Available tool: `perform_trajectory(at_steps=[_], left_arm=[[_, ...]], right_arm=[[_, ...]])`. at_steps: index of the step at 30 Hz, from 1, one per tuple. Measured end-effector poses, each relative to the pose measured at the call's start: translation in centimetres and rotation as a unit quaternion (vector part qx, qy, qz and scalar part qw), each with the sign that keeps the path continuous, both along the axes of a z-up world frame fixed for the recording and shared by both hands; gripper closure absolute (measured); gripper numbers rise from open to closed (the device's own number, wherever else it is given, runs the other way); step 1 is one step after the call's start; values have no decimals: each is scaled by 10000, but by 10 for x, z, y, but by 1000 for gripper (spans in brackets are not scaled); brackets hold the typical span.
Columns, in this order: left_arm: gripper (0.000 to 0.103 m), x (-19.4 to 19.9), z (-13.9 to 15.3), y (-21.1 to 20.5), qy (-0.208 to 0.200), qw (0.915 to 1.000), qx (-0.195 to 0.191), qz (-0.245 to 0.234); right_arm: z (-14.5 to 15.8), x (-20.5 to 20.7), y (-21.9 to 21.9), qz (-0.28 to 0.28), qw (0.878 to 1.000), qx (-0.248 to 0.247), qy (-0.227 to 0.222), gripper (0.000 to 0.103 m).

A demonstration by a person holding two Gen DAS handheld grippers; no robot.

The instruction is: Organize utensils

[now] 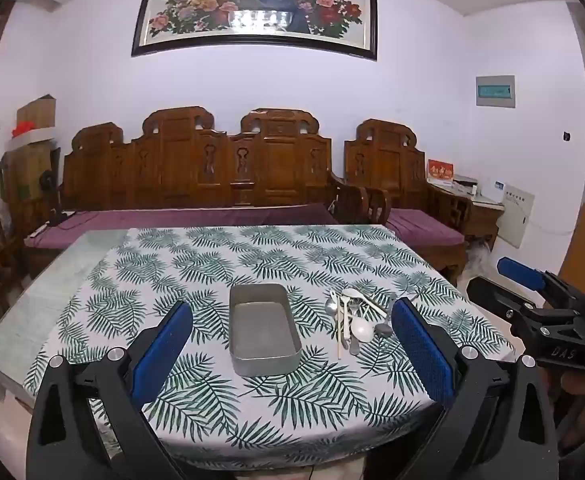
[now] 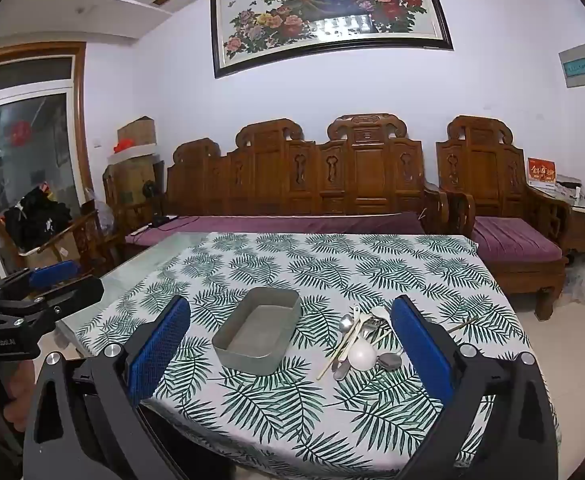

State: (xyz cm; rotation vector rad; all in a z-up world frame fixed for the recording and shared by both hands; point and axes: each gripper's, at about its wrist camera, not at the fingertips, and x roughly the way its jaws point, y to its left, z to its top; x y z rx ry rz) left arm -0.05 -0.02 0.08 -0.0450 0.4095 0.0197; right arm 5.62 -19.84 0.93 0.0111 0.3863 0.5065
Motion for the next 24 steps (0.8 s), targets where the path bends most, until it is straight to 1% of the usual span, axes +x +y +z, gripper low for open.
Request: perform_trajectory(at_steps=[5, 7, 24], left_arm=[[7, 1, 3, -10, -17, 10000, -37, -27], [7, -1, 4, -2, -37, 10000, -56, -42], [7, -4, 8, -4, -90, 10000, -7, -14]], right_arm=[[-1, 1, 1, 4, 10000, -7, 12, 3], [-2, 1, 2, 6, 10000, -11, 22, 3], [-3, 0, 0, 4, 10000, 34, 11, 3]])
